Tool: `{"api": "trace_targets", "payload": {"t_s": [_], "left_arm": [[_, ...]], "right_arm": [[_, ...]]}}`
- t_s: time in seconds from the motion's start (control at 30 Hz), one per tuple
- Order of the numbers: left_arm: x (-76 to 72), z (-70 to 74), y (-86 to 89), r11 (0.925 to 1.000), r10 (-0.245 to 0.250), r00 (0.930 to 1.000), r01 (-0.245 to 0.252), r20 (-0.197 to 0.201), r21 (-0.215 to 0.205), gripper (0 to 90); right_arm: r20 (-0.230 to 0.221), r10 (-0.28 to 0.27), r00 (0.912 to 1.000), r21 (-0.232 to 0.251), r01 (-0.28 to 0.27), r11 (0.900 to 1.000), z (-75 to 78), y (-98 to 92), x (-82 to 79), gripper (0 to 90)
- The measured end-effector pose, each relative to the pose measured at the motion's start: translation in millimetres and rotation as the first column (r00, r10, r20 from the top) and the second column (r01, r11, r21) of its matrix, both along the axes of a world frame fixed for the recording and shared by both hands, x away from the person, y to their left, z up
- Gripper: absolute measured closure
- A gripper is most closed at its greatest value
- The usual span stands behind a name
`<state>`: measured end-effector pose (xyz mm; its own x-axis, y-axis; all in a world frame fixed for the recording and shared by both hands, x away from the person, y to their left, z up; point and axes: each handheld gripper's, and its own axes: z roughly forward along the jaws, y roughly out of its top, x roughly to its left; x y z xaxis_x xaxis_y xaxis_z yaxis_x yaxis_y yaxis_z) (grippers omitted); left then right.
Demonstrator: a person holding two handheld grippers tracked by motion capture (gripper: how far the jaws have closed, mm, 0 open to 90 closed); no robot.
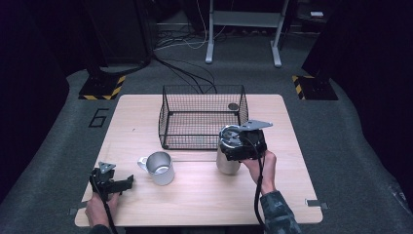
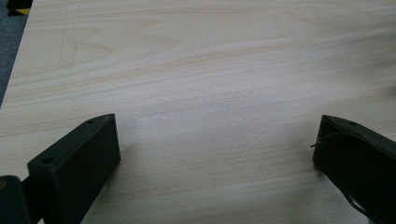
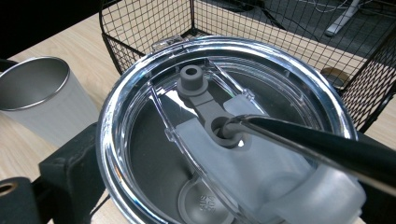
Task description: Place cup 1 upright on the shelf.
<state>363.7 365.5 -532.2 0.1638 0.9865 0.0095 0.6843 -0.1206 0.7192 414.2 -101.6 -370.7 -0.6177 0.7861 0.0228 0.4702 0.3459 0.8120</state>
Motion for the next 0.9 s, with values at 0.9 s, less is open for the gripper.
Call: {"api": "trace_targets", "payload": {"t_s": [0.9], "left_arm": [[0.2,0.0,-0.3,1.0000,0.000,1.0000,0.000,0.001,0.000,0.5]], "right_arm": [[0.004,0.014,0.9999,0.011,-0.014,1.000,28.0,-10.9,4.5,3.5]]}}
